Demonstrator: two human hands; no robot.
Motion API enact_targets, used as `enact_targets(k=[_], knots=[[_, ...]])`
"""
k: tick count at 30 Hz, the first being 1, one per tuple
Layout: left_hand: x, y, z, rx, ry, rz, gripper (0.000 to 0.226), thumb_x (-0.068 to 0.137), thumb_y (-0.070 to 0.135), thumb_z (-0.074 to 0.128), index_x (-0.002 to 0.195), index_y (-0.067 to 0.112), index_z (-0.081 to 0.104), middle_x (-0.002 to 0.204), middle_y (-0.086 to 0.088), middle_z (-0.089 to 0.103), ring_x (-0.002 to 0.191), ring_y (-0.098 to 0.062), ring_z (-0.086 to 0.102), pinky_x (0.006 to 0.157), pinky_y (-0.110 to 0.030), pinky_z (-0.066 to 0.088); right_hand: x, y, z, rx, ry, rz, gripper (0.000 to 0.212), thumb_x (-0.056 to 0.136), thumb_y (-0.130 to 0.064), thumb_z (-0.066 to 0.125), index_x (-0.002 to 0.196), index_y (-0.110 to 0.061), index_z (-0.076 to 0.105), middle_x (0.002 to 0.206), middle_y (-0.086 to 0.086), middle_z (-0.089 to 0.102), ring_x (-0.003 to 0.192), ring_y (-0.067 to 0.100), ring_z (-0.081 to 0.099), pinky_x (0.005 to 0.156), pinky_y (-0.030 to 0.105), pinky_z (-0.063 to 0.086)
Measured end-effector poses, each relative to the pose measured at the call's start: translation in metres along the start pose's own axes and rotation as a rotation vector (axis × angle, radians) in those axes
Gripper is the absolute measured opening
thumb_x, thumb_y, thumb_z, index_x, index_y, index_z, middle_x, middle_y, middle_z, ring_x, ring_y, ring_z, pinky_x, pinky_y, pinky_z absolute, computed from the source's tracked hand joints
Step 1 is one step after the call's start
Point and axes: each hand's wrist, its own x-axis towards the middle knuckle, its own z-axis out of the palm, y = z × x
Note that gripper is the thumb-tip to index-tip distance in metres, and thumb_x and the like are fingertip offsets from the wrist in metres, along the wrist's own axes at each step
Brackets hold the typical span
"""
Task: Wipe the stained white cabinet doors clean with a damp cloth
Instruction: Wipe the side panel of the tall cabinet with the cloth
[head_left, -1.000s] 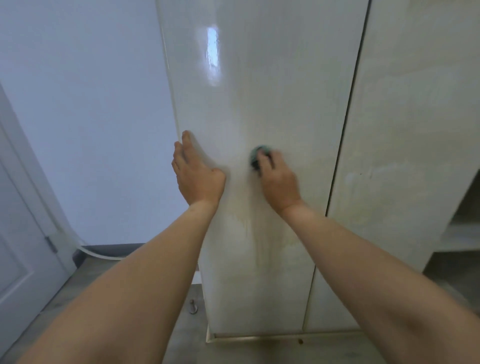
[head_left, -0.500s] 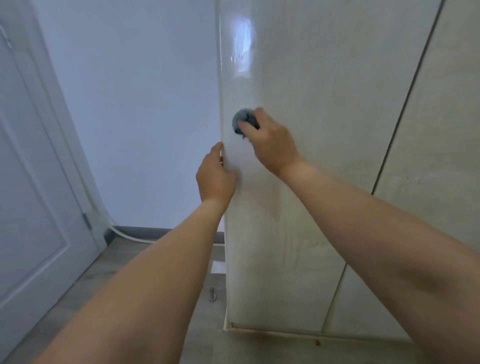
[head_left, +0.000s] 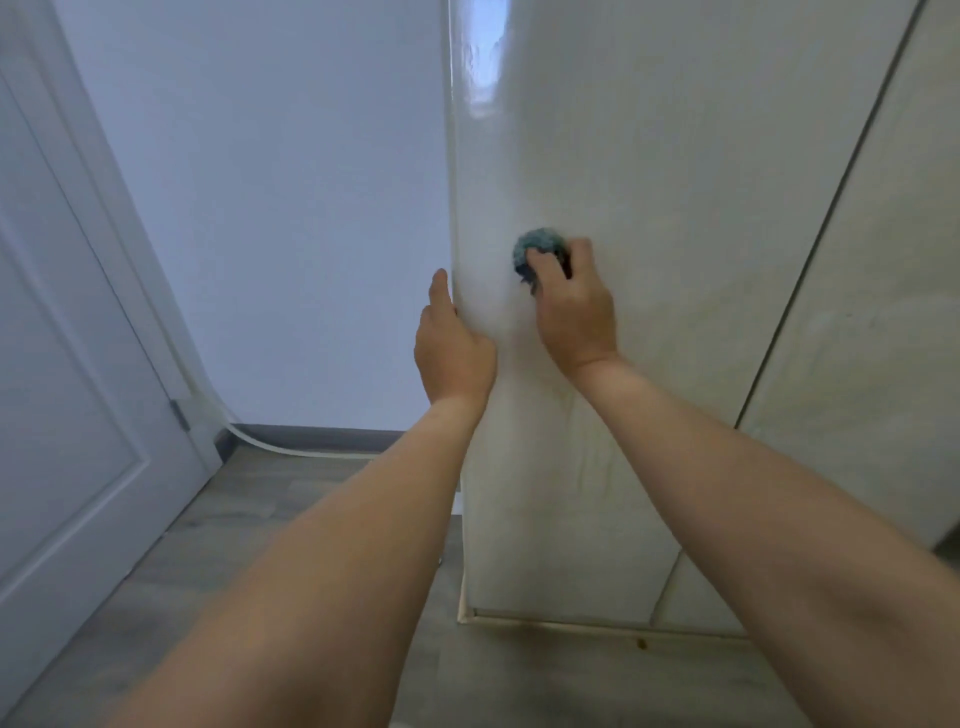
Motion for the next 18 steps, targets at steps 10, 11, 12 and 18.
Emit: enact_targets(k=[10,11,12,18], knots=[[-0.03,0.006,0.047,0.1,0.079,0.096,0.095,0.068,0.009,0.053,0.154,0.023,0.015,0.141,-0.021,0.029,0.119,-0.038,0.033,0.091,-0.051,0.049,-0.038,0.105,-0.045,-0.084,0.252,0.503,0.021,0.093,-0.01,0.05,0.106,0.002,0.061,0.112,0.027,0.053,0.084,0.04,0.059,0.063,0.044,0.051],[-0.029,0.006,0.049,0.083,0.099,0.098,0.094,0.067,0.007,0.052,0.153,0.022,0.018,0.141,-0.022,0.03,0.118,-0.039,0.033,0.092,-0.049,0.048,-0.04,0.118,-0.054,-0.077,0.321,0.646,0.02,0.094,-0.009,0.049,0.106,0.003,0.059,0.114,0.027,0.052,0.088,0.039,0.058,0.067,0.046,0.051],[-0.028,0.005,0.052,0.075,0.119,0.1,0.093,0.066,0.006,0.051,0.153,0.02,0.021,0.14,-0.022,0.031,0.118,-0.039,0.034,0.093,-0.048,0.047,-0.042,0.123,-0.056,-0.075,0.356,0.76,0.019,0.094,-0.007,0.049,0.106,0.005,0.058,0.115,0.027,0.051,0.091,0.039,0.058,0.07,0.046,0.051],[-0.024,-0.003,0.054,0.016,0.193,0.068,0.086,0.067,-0.004,0.048,0.149,0.017,0.033,0.138,-0.013,0.037,0.119,-0.031,0.037,0.084,-0.032,0.039,-0.06,0.078,-0.032,-0.07,-0.001,0.319,0.024,0.092,-0.012,0.043,0.109,0.0,0.053,0.115,0.027,0.049,0.08,0.043,0.058,0.059,0.043,0.049]])
